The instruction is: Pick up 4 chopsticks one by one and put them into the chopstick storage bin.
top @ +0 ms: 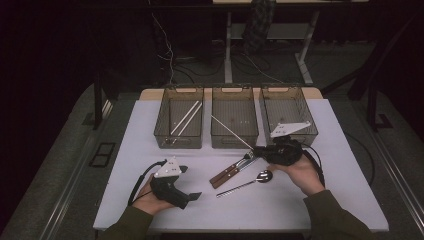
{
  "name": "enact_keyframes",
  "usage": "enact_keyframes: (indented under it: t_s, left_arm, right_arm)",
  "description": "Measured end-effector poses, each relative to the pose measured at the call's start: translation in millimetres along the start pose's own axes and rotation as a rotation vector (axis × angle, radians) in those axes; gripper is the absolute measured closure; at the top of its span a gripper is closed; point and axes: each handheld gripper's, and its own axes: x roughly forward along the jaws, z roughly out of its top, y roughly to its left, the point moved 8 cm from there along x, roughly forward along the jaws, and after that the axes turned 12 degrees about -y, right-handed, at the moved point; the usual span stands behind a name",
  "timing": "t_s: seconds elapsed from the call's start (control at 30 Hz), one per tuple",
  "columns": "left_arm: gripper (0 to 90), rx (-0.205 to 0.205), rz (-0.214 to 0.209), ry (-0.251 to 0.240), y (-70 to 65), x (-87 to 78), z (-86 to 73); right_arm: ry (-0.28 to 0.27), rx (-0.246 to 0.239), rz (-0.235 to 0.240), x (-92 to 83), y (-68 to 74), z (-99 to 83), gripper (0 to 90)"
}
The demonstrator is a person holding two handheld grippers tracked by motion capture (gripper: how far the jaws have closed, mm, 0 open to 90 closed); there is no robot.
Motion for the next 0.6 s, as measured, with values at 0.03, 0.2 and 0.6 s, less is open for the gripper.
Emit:
enact_keyframes:
  t_s: [0.03, 0.2, 0.6]
  left_arm:
    - [0.0, 0.000, 0.000, -0.001, 0.1, -0.2, 0.1]
    - [0.0, 0.005, -0.001, -0.002, -0.2, 0.2, 0.4]
    - [0.0, 0.003, -0.004, -0.001, -1.4, 1.2, 0.4]
  right_arm:
    - [-0.002, -0.002, 0.000, 2.3, 0.2, 2.4, 83.9]
    - [-0.018, -0.007, -0.007, 15.3, 2.5, 12.0, 83.9]
    - [-0.037, -0.005, -0.023, 50.1, 7.1, 39.0, 83.9]
